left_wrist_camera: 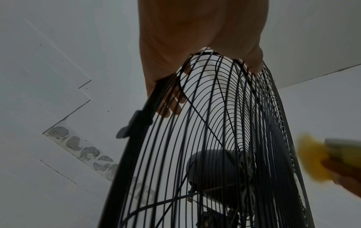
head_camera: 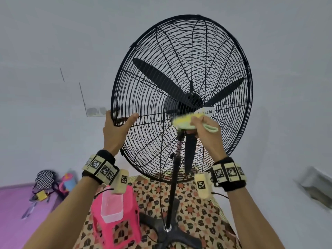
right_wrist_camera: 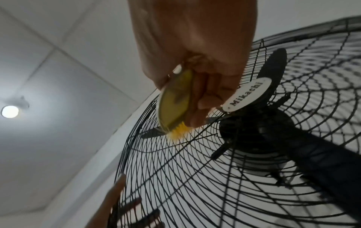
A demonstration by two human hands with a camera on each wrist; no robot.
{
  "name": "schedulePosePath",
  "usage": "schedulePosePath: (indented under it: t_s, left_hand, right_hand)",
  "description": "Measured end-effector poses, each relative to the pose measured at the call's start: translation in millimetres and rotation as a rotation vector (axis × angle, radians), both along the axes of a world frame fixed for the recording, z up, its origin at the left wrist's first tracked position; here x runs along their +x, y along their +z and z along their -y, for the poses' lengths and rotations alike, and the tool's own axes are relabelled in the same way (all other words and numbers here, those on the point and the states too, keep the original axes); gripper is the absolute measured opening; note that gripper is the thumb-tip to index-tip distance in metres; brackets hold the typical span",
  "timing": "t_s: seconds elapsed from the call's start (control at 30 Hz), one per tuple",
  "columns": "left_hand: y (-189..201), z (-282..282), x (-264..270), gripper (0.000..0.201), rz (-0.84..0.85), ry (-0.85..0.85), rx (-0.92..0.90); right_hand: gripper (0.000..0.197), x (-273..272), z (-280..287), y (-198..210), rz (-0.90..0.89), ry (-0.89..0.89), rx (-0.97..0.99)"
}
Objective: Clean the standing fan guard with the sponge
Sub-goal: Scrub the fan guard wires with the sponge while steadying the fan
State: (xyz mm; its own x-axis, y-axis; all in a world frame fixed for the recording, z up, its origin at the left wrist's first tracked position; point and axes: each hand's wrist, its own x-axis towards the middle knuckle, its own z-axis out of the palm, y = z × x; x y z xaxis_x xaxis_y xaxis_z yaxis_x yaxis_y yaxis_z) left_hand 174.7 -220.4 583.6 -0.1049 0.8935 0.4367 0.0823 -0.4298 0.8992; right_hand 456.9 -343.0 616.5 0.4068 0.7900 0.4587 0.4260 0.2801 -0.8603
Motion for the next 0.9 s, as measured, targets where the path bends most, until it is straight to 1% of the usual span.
schedulePosePath:
  t_s: [0.03,0.1,0.17,0.23,0.27,0.3,0.37,0.4,0.43,0.5,0.6,0.67,0.77,0.8,0.9]
  left_hand:
    - [0,0,0,0.08,-0.003,-0.003,0.001]
    - [1,0,1,0.078,-0.005,-0.009,0.001]
    - [3,-1,-1,0.078,0.003,-0.001,0.002]
    - [4,-3,-1,0.079,0.0,0.006,-0.009]
    - [3,-2,-1,0.079,-0.003,0.002,-0.014]
    - [2,-1,0,0.079,-0.001,0.0,-0.011]
    - [-1,0,-2,0.077,0.0,0.002,-0.002]
    - [-1,1,-2,0.077,0.0,0.003,-0.003]
    - [-1,0,-3,0.077,-0.001,0.002,-0.006]
    - [-1,-1,-3,0.078,0.003,-0.001,-0.013]
    - [0,0,-2,0.079,0.005,0.003,-0.019]
    - [-1,2,-2,0.08,0.016,0.004,-0.015]
    - [-5,1,-3,0.078,0.017,0.007,-0.012]
    - [-6,0,-3,0.077,0.018,0.001,-0.013]
    - [-6,-3,-3,0.074,0.021,-0.002,-0.012]
  right_hand:
    - [0.027,-3,-1,4,-0.028,0.02,0.029]
    - [0.025,-7,-8,3,-0.041,0.019,0.009]
    - [0.02,-7,-13,3,-0.001,-0.01,-0.081]
    - [0.019,-4,-15,6,0.025,-0.032,-0.173]
    - [0.02,-3,-14,8,-0.011,-0.037,-0.16]
    - [0.021,-2,-13,10,-0.049,-0.038,-0.101]
    - [0.025,-4,-13,13,-0.056,-0.069,0.045]
    - [0.027,-5,-15,12,-0.055,-0.081,0.087]
    - [0.027,-7,-16,8,-0.066,-0.082,0.092]
    - [0.025,-7,-20,-1,-0.109,-0.086,0.03]
    - [0.019,2,-13,-3,-0.058,-0.084,-0.126]
    - [0.019,14,-7,2,-0.024,-0.06,-0.07]
    - [0.024,23,-7,17,-0.007,-0.057,0.086]
    - [0.025,24,-9,16,0.015,-0.05,0.089]
    - [0.025,27,-17,-1,0.113,-0.065,0.014]
